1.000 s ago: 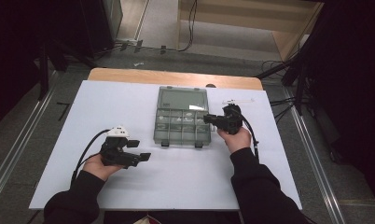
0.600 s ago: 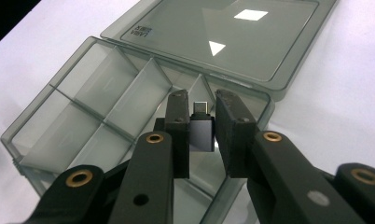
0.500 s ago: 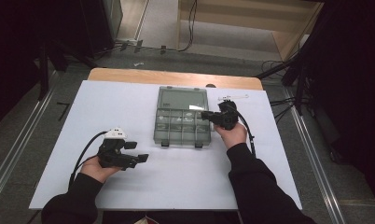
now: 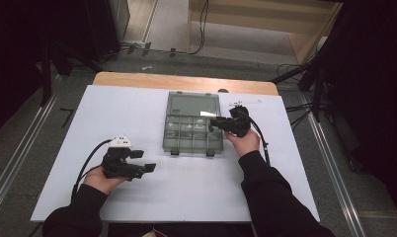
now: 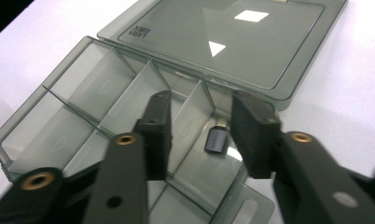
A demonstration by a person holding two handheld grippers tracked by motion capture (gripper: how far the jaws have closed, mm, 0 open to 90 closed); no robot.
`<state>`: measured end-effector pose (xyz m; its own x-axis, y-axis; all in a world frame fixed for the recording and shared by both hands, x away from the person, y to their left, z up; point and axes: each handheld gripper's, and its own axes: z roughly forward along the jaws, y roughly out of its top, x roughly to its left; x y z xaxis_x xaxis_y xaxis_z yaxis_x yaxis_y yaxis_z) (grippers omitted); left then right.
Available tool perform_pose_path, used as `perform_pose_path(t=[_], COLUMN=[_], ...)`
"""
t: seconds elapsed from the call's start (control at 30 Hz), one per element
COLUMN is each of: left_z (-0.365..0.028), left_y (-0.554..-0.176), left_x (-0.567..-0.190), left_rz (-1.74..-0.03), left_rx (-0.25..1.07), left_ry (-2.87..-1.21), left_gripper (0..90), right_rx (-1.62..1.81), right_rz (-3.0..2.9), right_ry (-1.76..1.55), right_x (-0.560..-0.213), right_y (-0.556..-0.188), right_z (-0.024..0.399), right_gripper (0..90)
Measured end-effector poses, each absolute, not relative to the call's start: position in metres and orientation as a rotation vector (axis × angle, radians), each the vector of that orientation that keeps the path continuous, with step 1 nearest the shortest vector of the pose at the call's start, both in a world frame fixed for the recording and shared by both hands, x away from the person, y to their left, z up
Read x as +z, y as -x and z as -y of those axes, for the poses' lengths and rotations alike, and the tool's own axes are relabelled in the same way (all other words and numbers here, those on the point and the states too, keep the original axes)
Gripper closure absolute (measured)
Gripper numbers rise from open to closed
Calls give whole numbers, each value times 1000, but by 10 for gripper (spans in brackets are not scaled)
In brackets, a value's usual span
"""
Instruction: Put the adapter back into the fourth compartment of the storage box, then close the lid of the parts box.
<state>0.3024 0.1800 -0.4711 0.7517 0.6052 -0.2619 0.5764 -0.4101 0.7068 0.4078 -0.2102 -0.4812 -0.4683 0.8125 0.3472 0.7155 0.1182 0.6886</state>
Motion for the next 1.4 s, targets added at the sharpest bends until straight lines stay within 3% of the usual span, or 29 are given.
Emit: perform_pose_path(t=[0.6,1.4], left_z=[-174,-163], left_y=[-309,-320], left_x=[-471,-465], left_rz=[-889,-923], left_rx=[53,87], left_ry=[-2098,-2040], left_gripper=[252,251], right_rx=[1285,1296], right_rz=[-2271,-2255], right_ry=[-1550,-1557], right_x=[-478,-477], right_y=[-398,-385], right_z=[219,228], right_gripper=[364,357])
